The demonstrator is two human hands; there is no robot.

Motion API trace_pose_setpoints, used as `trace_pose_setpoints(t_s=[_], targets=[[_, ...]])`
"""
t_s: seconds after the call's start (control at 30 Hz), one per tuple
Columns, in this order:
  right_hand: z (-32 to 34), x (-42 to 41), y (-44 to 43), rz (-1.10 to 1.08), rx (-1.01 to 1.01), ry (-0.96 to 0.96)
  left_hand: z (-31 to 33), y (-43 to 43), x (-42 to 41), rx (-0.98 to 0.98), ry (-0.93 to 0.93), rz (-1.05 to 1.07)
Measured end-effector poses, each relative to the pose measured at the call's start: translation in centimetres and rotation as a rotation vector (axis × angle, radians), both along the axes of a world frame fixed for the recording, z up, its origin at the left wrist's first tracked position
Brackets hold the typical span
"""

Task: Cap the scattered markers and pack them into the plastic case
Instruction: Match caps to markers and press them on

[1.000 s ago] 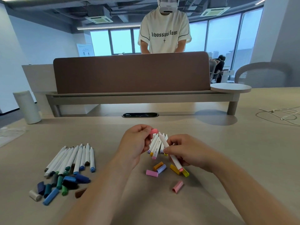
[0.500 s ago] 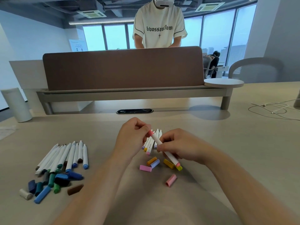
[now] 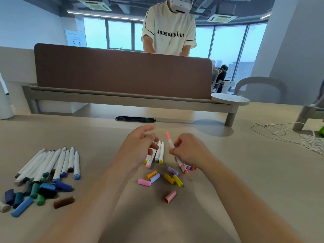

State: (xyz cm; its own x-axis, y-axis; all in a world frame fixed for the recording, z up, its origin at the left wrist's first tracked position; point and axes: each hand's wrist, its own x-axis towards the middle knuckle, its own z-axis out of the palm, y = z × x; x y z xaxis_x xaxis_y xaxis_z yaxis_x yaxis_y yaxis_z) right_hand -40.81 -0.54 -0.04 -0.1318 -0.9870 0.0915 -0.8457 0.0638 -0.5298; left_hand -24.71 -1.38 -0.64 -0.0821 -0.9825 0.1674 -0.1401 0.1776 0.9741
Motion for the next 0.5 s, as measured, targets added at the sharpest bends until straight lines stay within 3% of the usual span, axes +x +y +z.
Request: trace_pose_setpoints(t_s=[0.37, 0.5], targets=[[-2.8, 0.0, -3.0, -0.113, 0.091, 0.345, -0.4, -0.8, 0.9, 0.049, 0.009, 0.051], [-3.1, -0.1, -3.5, -0.124, 0.101, 0.386, -0.4, -0.7, 0.9, 0.057, 0.041, 0.035]])
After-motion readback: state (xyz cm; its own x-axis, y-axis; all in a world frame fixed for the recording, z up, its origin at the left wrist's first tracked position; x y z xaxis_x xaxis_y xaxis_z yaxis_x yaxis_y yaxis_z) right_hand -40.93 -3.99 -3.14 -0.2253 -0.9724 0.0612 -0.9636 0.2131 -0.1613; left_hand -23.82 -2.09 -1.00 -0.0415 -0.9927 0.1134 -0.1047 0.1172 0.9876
